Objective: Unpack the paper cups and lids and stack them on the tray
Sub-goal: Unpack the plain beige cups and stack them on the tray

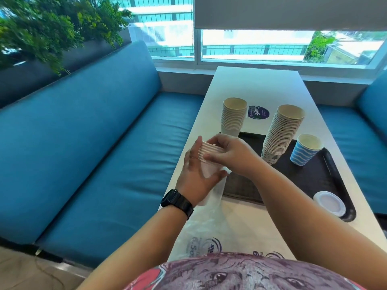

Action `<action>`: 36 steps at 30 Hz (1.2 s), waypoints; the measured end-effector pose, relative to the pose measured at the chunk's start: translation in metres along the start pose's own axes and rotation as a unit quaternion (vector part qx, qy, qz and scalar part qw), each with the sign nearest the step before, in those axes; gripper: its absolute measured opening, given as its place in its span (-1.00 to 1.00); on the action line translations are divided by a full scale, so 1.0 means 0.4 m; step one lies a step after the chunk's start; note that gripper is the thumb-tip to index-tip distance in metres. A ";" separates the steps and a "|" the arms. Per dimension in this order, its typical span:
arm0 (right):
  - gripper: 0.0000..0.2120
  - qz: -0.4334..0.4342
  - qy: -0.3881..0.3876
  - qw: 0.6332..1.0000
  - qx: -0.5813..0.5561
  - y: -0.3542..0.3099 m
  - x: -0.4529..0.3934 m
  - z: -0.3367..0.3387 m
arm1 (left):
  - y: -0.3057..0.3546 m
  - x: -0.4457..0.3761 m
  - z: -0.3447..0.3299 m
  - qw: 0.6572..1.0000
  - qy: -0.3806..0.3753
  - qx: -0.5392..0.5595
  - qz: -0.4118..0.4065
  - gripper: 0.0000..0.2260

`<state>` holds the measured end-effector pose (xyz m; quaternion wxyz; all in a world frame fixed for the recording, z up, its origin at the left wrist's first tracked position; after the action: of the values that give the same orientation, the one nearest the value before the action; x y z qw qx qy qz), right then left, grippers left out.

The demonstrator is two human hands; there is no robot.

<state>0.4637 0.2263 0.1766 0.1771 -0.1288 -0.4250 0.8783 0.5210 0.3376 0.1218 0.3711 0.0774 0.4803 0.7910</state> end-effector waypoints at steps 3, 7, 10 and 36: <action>-0.90 -0.008 0.010 0.999 -0.043 0.005 0.000 0.020 | -0.001 0.005 0.009 0.999 0.026 0.011 -0.015 -0.11; -0.89 -0.008 0.001 1.000 -0.016 0.011 -0.002 0.029 | -0.019 0.010 0.005 0.998 0.032 0.048 0.012 -0.22; -0.89 -0.001 -0.007 1.000 0.019 0.010 -0.006 0.028 | -0.034 0.011 -0.001 0.998 0.027 0.044 0.026 -0.23; -0.73 0.102 0.271 0.897 0.335 -0.094 -0.283 0.368 | -0.091 -0.026 -0.003 0.998 0.025 0.045 0.041 -0.23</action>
<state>0.5182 0.0973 0.3040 0.2274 -0.3377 -0.0262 0.9130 0.5464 0.3396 0.0939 0.3224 0.0940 0.5210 0.7848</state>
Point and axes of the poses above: each hand's wrist, its own x-axis away from the middle knuckle, its own z-axis out of the back of the hand, y = z × x, the point moved 7 cm from there along -x, towards the middle knuckle, and after that the axes turned 1 degree about z, right-handed, at the moved point
